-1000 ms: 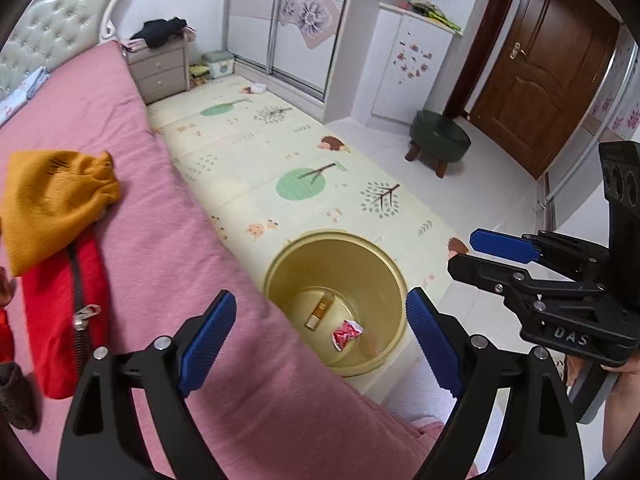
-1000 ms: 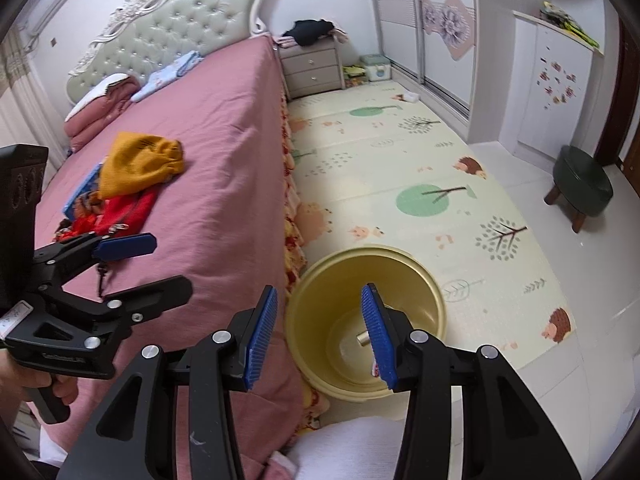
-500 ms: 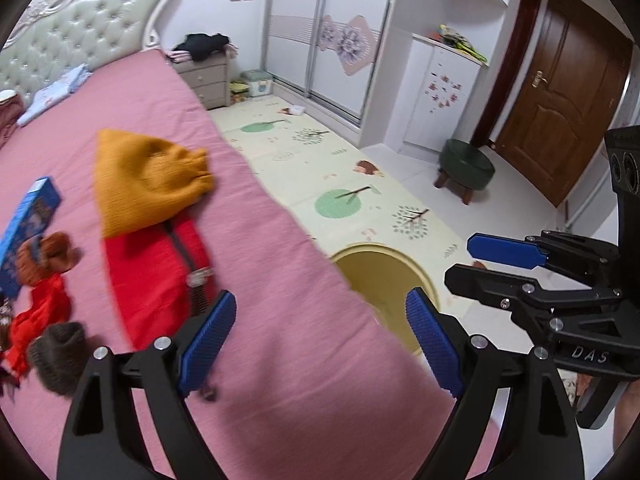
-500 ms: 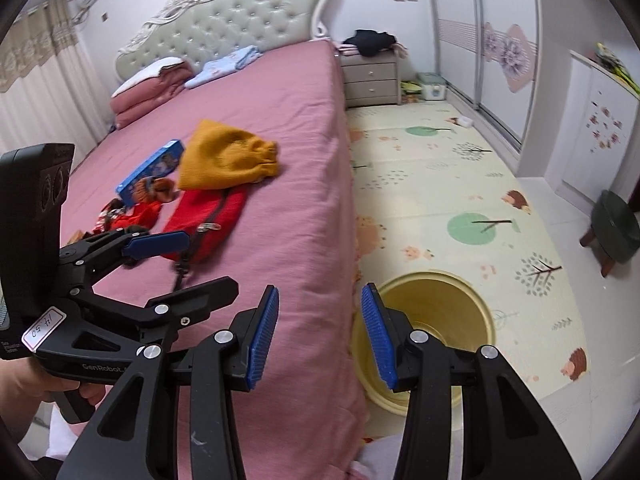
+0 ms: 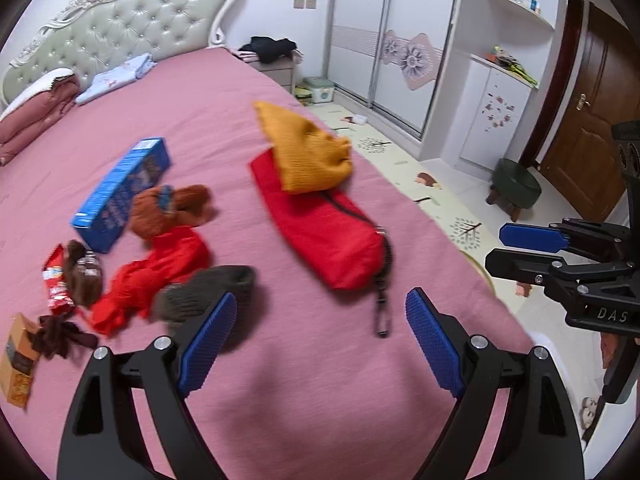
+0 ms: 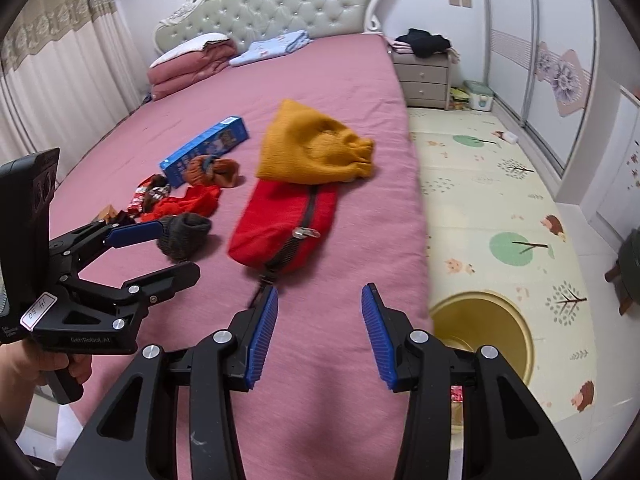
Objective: Collect trash
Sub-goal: 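Move both tools back over the bed toward the grey sock and red pouch, then grasp the grey sock with left tool while right tool grasps the red pouch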
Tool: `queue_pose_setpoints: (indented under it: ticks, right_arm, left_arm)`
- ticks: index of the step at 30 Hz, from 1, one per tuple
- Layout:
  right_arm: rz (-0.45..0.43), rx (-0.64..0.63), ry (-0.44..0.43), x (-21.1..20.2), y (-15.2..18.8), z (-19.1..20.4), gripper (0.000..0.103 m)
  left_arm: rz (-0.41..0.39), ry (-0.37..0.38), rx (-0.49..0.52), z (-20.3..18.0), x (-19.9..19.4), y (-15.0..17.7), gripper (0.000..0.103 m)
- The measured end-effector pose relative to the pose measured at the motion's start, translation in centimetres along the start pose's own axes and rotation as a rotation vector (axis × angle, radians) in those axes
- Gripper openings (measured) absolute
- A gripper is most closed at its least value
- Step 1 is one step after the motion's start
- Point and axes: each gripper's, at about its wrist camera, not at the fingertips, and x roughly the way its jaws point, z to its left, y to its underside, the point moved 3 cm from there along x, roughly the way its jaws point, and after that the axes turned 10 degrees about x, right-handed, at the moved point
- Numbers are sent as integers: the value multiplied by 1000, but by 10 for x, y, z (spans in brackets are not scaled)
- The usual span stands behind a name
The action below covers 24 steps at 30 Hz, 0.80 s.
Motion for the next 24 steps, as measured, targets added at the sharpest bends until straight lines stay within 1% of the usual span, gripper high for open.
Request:
queue_pose_setpoints:
  ticks: [2,5,9,12,16,19,21,23,24]
  right_arm:
    - [10,-6,-8,7,-2,9,44]
    - [27,-3,-18,18,-5,18,47]
    - [37,-3,-22,29,-9,25,51]
    - [47,6,-25,36,-12,25,51]
    - [60,14,-19,45,-16,24,52]
    - [65,20,-19,50,-19,23,57]
    - [59,27,-18,52,-21,23,71]
    - [58,36,-23,56,-22,23,72]
    - [66,37,-25,59,-23,24,72]
  left_arm:
    - [-1,-16,-1,11,-2,2,86]
    - [6,-44,-2,30,-1,6,86]
    - [34,-72,14,51,10,9,86]
    - [58,-72,29,57,20,11,86]
    - [86,-69,61,54,36,14,86]
    - [105,-89,69,55,47,18,86]
    - [116,-118,74,58,52,20,82]
    - [136,-153,75,62,55,22,58]
    - [138,-156,71,66,55,21,52]
